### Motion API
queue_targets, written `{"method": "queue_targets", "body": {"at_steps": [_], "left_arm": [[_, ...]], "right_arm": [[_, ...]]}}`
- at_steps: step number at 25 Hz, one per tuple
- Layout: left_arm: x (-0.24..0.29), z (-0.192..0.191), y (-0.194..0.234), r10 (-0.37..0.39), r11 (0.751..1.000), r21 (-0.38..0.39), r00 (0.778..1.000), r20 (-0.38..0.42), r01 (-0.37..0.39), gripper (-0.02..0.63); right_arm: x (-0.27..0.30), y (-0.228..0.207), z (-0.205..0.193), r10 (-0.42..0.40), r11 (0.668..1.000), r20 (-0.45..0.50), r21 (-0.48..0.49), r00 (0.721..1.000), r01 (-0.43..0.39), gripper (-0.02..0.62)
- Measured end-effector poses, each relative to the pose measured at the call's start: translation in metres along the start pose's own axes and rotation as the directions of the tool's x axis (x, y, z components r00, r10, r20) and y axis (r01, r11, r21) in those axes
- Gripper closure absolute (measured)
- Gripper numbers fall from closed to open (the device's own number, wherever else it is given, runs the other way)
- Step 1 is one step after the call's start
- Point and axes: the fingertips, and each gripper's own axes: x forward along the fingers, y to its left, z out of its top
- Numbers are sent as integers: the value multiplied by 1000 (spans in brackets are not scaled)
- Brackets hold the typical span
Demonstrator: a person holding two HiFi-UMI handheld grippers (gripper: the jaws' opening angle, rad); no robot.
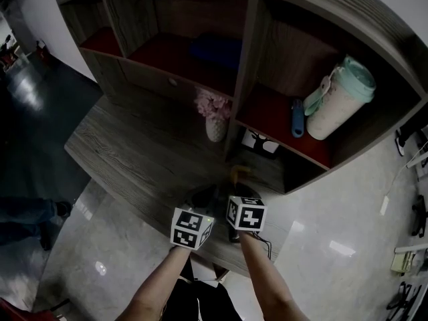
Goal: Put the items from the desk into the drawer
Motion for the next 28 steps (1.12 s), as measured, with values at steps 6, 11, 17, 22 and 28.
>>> {"method": "queue_targets", "body": {"at_steps": [6, 11, 17, 22, 28], "left_arm": [[-9, 0, 4, 3, 1000, -9, 1000, 3, -3, 595], [-17, 0, 1, -3, 1000, -10, 1000, 6, 3, 595], [-35, -1, -4, -11, 1000, -8, 1000, 7, 11, 595], [-57, -1, -8, -16, 1000, -5, 1000, 11, 16, 595], [-84, -1, -12, -25, 1000, -5, 999, 22, 25, 595]], "right_arm": [[-6, 4, 3, -8, 1000, 15, 5, 1000, 8, 540], [-15, 8, 1, -2, 1000, 30, 15, 1000, 1, 543], [-39, 21, 0, 7, 1000, 65, 20, 998, -9, 543], [-59, 34, -4, 6, 1000, 86, 24, 996, -8, 543], [-79, 54, -13, 4, 1000, 100, 22, 995, -6, 543]]}}
